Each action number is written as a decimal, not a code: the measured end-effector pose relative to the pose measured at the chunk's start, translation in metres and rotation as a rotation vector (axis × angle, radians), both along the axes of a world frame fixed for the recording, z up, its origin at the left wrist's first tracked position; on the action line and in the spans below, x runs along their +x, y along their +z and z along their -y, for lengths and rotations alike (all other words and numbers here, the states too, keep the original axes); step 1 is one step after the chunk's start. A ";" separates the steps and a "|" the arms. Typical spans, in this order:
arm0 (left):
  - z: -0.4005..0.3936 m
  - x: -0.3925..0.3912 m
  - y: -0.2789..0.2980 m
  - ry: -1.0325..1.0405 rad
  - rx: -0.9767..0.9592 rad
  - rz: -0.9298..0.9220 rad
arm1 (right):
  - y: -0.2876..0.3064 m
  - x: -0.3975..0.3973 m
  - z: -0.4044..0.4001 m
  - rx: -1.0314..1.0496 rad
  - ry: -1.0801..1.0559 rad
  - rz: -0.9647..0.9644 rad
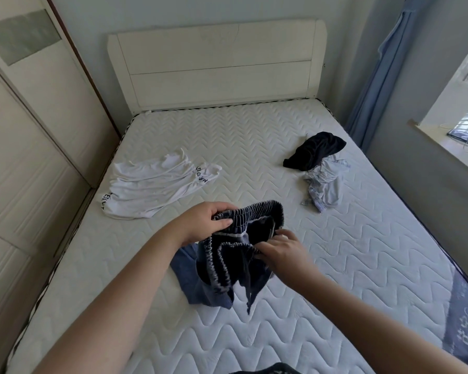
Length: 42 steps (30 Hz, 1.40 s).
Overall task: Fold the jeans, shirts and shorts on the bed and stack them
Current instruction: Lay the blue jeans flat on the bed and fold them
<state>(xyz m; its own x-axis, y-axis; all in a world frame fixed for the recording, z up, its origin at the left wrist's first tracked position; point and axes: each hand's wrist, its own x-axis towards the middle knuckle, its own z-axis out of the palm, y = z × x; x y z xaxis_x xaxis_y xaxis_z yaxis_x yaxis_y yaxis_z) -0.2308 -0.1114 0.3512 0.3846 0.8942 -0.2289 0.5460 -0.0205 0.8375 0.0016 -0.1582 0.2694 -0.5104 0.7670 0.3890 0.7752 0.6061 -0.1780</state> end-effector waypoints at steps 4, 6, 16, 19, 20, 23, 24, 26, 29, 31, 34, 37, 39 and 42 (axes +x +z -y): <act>-0.002 0.005 -0.004 -0.029 -0.007 -0.091 | 0.026 0.001 -0.006 0.059 0.045 0.016; -0.003 0.010 -0.008 -0.048 -0.026 -0.103 | 0.038 -0.002 -0.010 0.099 0.009 -0.055; 0.014 0.024 -0.003 -0.181 0.017 -0.078 | 0.058 -0.013 -0.016 0.007 -0.187 -0.301; 0.014 0.025 -0.006 -0.229 0.038 -0.192 | 0.055 -0.013 -0.021 -0.028 -0.217 -0.293; 0.014 0.025 -0.005 -0.235 0.043 -0.229 | 0.054 -0.011 -0.022 -0.024 -0.212 -0.289; 0.009 0.023 -0.001 -0.202 0.062 -0.276 | 0.046 -0.007 -0.022 0.025 -0.170 -0.258; 0.007 0.022 0.000 -0.177 0.056 -0.263 | 0.042 -0.005 -0.023 0.048 -0.167 -0.236; 0.005 0.022 0.002 -0.123 0.016 -0.227 | 0.033 0.001 -0.027 0.025 -0.229 -0.179; 0.003 0.022 0.005 -0.085 -0.057 -0.178 | 0.018 0.017 -0.032 -0.138 -0.221 -0.068; 0.004 0.021 0.007 -0.080 -0.075 -0.157 | 0.010 0.026 -0.033 -0.214 -0.145 0.047; 0.003 0.019 0.012 -0.089 -0.100 -0.124 | 0.002 0.032 -0.034 -0.191 -0.147 0.111; 0.003 0.020 0.018 -0.103 -0.137 -0.081 | 0.002 0.032 -0.037 -0.195 -0.167 0.121; 0.003 0.020 0.020 -0.111 -0.147 -0.070 | 0.008 0.033 -0.041 -0.231 -0.135 0.123; 0.003 0.017 0.022 -0.117 -0.125 -0.108 | 0.022 0.034 -0.044 -0.265 -0.103 0.140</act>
<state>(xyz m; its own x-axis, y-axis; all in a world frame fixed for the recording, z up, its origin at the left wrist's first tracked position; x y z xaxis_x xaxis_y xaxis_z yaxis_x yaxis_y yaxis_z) -0.2137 -0.1147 0.3730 0.4515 0.8068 -0.3810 0.6330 0.0114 0.7741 0.0360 -0.1137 0.2912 -0.4595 0.8825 0.1003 0.8581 0.4702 -0.2062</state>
